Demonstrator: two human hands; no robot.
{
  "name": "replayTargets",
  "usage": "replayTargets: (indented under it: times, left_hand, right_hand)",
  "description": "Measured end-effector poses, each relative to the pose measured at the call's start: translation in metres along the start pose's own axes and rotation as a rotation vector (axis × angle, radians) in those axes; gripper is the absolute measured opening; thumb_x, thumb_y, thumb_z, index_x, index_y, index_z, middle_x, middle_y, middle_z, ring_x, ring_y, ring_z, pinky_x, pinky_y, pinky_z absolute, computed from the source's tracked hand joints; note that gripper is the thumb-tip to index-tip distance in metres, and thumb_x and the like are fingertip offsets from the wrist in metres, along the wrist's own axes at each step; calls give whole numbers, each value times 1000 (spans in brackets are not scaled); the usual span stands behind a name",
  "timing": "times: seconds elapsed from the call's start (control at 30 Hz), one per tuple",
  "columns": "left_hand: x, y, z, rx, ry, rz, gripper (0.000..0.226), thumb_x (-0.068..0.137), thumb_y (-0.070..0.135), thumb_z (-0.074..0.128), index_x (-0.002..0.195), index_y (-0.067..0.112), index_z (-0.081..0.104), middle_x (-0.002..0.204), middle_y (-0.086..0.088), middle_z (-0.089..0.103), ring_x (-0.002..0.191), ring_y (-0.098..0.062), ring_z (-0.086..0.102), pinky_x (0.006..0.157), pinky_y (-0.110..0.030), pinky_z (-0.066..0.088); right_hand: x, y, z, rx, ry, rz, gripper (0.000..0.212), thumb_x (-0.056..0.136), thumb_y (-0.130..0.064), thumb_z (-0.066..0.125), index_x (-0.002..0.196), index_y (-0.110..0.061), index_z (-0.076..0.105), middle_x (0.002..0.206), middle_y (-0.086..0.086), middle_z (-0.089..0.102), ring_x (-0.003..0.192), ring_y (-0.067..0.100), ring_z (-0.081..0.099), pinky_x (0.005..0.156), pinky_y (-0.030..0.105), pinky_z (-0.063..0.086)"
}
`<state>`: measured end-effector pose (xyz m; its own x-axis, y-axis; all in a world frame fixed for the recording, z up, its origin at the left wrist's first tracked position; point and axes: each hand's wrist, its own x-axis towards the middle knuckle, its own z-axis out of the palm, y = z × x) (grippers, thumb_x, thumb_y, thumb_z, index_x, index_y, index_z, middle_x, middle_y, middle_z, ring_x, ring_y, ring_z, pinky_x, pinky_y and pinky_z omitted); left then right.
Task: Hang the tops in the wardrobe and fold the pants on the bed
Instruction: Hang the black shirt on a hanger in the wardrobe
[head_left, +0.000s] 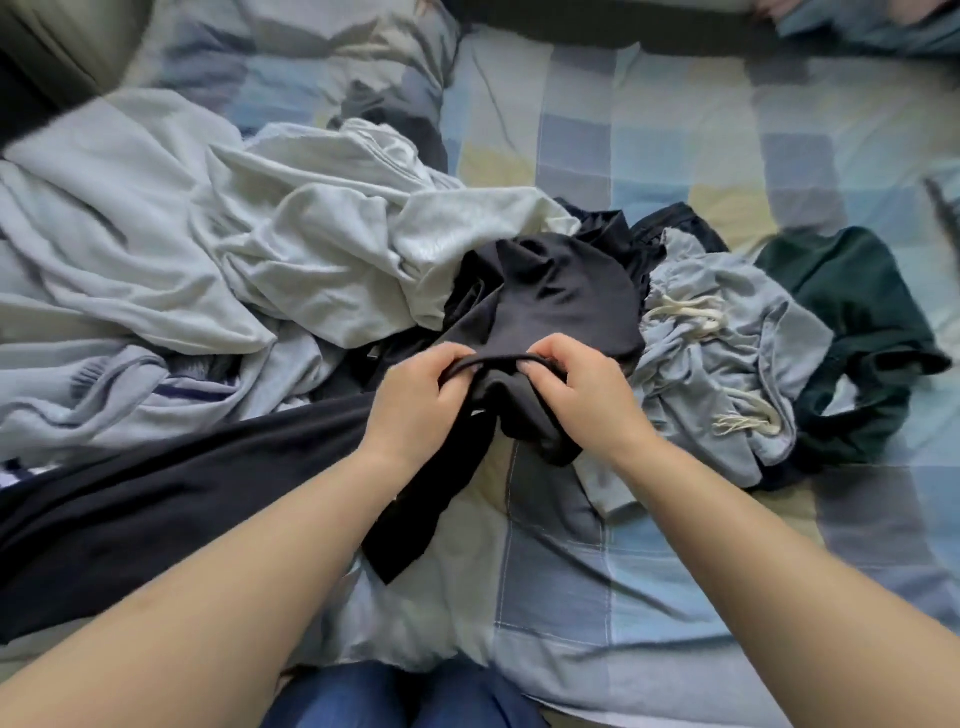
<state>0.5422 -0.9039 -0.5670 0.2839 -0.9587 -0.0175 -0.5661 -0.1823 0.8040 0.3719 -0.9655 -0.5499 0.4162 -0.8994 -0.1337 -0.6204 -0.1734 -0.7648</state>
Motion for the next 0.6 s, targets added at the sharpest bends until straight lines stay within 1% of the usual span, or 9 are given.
replayTargets:
  times: [0.07, 0.17, 0.2, 0.27, 0.37, 0.43, 0.5, 0.53, 0.6]
  left_hand:
    - [7, 30, -21, -21, 20, 36, 16, 86, 18, 57, 95, 23, 69, 81, 18, 67, 84, -8, 62, 74, -25, 47]
    - [7, 94, -67, -40, 64, 103, 18, 83, 13, 60, 92, 25, 69, 76, 29, 59, 82, -3, 60, 72, -11, 43]
    - [6, 116, -81, -42, 65, 124, 19, 81, 12, 60, 93, 24, 70, 77, 28, 59, 84, -5, 61, 75, -12, 44]
    - [-1, 160, -107, -61, 84, 185, 19, 79, 13, 60, 94, 20, 70, 82, 22, 59, 88, -12, 61, 81, -24, 48]
    - [-16, 216, -143, -80, 201, 297, 20, 81, 10, 62, 99, 17, 68, 95, 8, 61, 96, -13, 58, 86, -33, 48]
    - [-31, 243, -162, -107, 283, 342, 17, 85, 12, 65, 99, 20, 66, 100, 2, 61, 95, -10, 57, 85, -26, 47]
    - [-48, 267, -176, -198, 286, 353, 11, 86, 22, 63, 96, 27, 64, 97, 6, 62, 86, -4, 58, 77, -14, 45]
    - [-57, 277, -183, -251, 254, 357, 11, 85, 28, 62, 97, 30, 64, 97, 8, 62, 85, -3, 59, 74, -11, 45]
    - [-74, 296, -195, -271, 190, 393, 24, 82, 33, 63, 106, 30, 63, 104, 11, 60, 95, -3, 59, 79, -13, 46]
  right_hand:
    - [-1, -29, -21, 77, 26, 15, 17, 91, -29, 59, 76, -35, 56, 72, -18, 61, 73, 2, 58, 63, 16, 38]
    - [-16, -92, -70, 267, 81, 59, 18, 92, -25, 59, 76, -33, 58, 78, -13, 65, 80, 9, 62, 74, 27, 46]
    - [-21, -112, -84, 341, 95, 78, 16, 92, -23, 59, 78, -30, 59, 81, -7, 67, 83, 13, 63, 78, 34, 49]
    - [-32, -152, -113, 502, 132, 114, 15, 93, -19, 58, 80, -24, 61, 83, 2, 67, 82, 18, 62, 82, 41, 50]
    - [-48, -205, -148, 727, 146, 178, 13, 95, -19, 55, 84, -16, 62, 83, 6, 67, 79, 19, 62, 74, 36, 51]
    - [-56, -233, -166, 895, 159, 249, 15, 97, -21, 52, 92, -11, 63, 87, 10, 67, 80, 22, 64, 68, 32, 53]
    - [-64, -255, -184, 1046, 186, 306, 22, 99, -22, 48, 95, -6, 62, 88, 14, 67, 77, 25, 66, 64, 31, 54]
    - [-68, -265, -192, 1119, 195, 317, 24, 99, -22, 47, 98, -4, 62, 90, 16, 67, 79, 28, 67, 67, 34, 56]
    - [-81, -287, -207, 1225, 201, 323, 28, 99, -22, 45, 108, 0, 60, 101, 23, 66, 88, 35, 67, 75, 43, 56]
